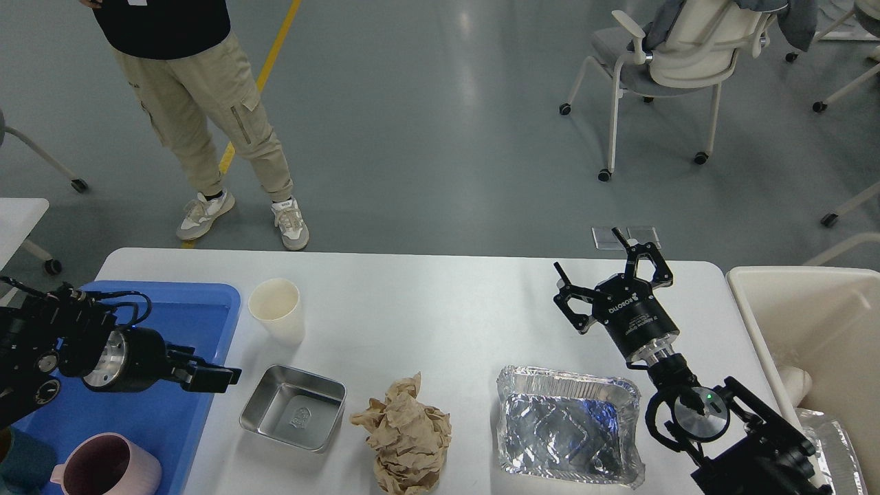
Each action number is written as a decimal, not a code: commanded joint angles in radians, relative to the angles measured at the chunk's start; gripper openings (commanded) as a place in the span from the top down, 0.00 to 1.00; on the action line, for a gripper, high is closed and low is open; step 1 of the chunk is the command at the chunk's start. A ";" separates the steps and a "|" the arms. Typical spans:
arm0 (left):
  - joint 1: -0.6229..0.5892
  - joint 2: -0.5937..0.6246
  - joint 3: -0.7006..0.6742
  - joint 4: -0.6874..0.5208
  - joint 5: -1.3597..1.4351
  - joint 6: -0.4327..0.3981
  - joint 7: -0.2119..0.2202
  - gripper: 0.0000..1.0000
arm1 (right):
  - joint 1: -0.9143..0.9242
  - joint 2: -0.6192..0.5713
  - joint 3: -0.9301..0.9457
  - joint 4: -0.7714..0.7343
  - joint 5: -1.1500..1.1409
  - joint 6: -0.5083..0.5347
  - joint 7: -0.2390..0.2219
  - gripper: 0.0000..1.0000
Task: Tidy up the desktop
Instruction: 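Reach the left gripper to the edge of the steel tray, then grip the steel tray rim with the left gripper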
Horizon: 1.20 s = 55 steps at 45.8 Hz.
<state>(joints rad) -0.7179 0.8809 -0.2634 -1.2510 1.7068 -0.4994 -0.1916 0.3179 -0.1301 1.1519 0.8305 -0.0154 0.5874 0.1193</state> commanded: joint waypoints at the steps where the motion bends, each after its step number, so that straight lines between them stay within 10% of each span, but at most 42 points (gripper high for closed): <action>1: 0.018 -0.039 0.001 0.038 0.002 0.001 0.000 0.03 | 0.000 0.001 0.000 -0.002 0.000 0.000 0.000 0.00; 55: 0.058 -0.206 0.001 0.189 0.088 0.008 -0.017 0.24 | -0.002 0.001 -0.001 -0.001 0.000 0.000 0.000 0.00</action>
<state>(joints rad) -0.6612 0.6790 -0.2612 -1.0756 1.7952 -0.4924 -0.2084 0.3156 -0.1289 1.1512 0.8279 -0.0152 0.5879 0.1196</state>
